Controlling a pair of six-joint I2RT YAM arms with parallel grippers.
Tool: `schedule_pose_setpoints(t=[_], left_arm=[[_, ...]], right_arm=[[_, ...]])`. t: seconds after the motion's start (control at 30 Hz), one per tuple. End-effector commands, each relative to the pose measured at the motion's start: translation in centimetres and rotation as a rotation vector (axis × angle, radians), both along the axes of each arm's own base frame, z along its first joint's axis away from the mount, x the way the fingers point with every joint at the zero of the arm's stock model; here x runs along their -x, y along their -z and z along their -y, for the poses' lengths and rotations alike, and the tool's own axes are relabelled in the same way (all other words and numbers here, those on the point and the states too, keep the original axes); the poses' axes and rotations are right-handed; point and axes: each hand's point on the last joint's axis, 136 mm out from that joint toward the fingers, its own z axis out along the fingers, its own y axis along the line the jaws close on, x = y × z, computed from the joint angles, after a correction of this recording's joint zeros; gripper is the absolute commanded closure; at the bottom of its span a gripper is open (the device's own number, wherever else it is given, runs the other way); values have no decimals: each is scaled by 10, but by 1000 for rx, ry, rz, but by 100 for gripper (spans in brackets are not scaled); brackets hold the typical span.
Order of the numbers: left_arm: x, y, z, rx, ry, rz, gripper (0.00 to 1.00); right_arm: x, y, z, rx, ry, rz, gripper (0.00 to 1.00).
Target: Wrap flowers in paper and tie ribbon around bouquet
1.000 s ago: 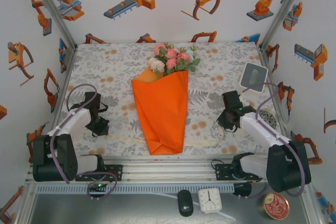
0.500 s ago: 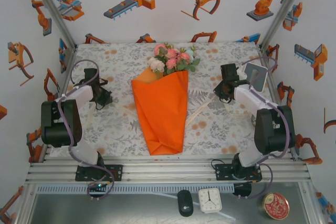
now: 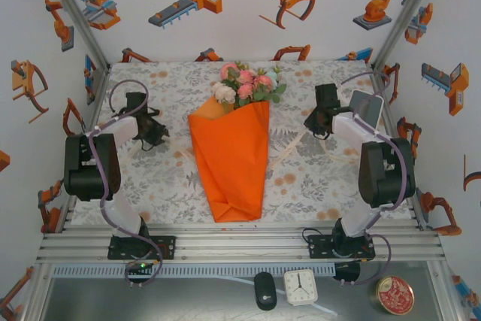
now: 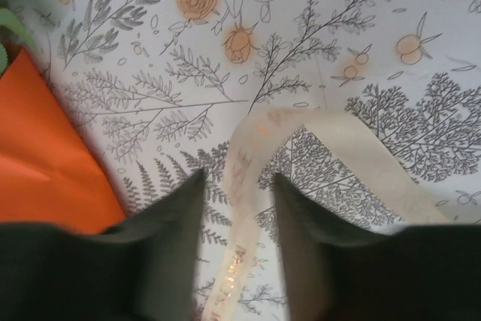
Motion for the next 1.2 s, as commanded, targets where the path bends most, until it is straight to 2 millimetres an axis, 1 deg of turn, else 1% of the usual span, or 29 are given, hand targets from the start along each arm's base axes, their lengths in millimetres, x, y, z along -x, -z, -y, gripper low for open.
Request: schedule_pose_setpoints(t=[0.0,0.03,0.1,0.17,0.2,0.27,0.33,0.4,0.47,0.53,0.63,0.73,0.9,0.97,1.03,1.1,1.17], left_arm=[[15,-47,-5,-50,45,60,30],[21,-58,-9,-82,50,71,27],[36,-81,-24,-167,41,88,22],[50,-93,-42,-220,1,87,20],[57,-96,-52,-231,-25,83,19],[65,-96,-65,-230,-61,74,18],[70,-94,-75,-228,-86,59,17],[72,-91,-79,-229,-89,48,16],[71,-90,-81,-231,-84,44,15],[70,-90,-80,-230,-69,43,15],[70,-90,-80,-230,-58,42,14],[70,-90,-80,-227,-57,47,13],[68,-93,-77,-216,-39,63,12],[69,-93,-77,-217,-40,63,11],[71,-92,-79,-221,-53,55,11],[72,-91,-80,-219,-64,50,11],[72,-91,-78,-214,-61,54,11]], right_arm=[[8,-18,10,36,-53,19,48],[13,-16,19,40,-38,10,46],[22,-10,41,21,13,-5,46],[28,-1,57,-13,75,-37,46],[30,3,61,-47,110,-60,46],[35,13,61,-122,208,-123,46],[38,26,54,-223,310,-182,46],[38,41,48,-316,417,-218,47],[41,53,46,-354,500,-279,47],[46,55,49,-327,540,-318,47],[67,51,60,-262,646,-356,46],[90,47,68,-239,755,-366,43],[116,31,69,-249,881,-377,40],[121,24,66,-255,918,-372,39],[124,22,67,-247,952,-358,37],[126,26,71,-223,981,-359,35],[124,32,73,-207,992,-362,34]])
